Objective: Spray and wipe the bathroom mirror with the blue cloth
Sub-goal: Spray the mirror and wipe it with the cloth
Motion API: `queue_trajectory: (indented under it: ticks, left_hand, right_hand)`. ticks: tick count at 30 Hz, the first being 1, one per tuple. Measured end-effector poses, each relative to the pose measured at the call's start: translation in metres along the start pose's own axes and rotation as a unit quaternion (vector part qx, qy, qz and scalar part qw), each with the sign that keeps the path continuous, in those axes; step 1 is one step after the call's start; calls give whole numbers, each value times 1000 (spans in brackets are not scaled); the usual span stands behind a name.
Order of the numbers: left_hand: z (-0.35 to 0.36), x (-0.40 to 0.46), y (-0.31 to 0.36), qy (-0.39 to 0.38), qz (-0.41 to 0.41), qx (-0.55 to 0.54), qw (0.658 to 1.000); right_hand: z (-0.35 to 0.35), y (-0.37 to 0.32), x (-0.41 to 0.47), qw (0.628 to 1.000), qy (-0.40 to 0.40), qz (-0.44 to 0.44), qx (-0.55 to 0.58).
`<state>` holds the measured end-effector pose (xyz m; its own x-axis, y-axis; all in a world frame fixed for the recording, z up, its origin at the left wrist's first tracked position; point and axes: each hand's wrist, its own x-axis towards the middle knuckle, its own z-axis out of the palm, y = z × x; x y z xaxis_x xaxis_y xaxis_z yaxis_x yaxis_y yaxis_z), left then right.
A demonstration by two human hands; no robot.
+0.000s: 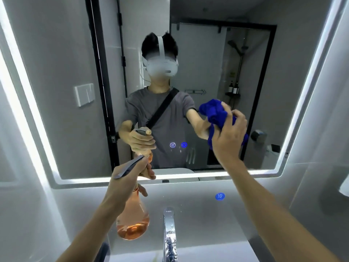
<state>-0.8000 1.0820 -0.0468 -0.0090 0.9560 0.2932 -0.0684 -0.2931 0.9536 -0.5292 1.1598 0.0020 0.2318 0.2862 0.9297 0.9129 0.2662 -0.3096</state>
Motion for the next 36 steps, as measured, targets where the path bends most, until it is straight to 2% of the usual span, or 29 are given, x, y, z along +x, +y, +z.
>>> queue_trajectory:
  ticks: [3,8,11,14,17,19,22,29,33,36]
  left_hand:
    - [1,-1,-2,-4,2,-2,1000]
    - [-1,-5,-6,9,-9,-3,1000]
    - [-7,-7,-9,20,-15,-22,999]
    - [-14,-11,-10,23,-10,-18,1000]
    - [-21,-12,-13,22,-24,-21,999]
    - [-25,-10,-12,27,-23,-15,999]
    - [-32,-7,-7,29,-15,-9,999]
    - [-49,-1,9,26,11,18,999]
    - [-57,-1,13,41,17,10,999]
    - [-66,-4,8,50,26,38,998]
  right_hand:
    - [15,-23,-35,1000,-15,3,16]
    - [47,-50,-111,986,-91,-140,-11]
    - [58,-50,-153,937,-200,-276,-81]
    - [61,-49,-176,901,-272,-321,-105]
    - [59,-51,-165,902,-251,-337,-97]
    - [57,-60,-138,921,-184,-333,-84]
    - [50,-84,-75,950,-96,-289,-72]
    - [30,-137,62,986,-38,-153,-59]
    - [41,-146,47,990,-22,-135,-44]
    - [58,-138,-10,978,-54,-193,-58]
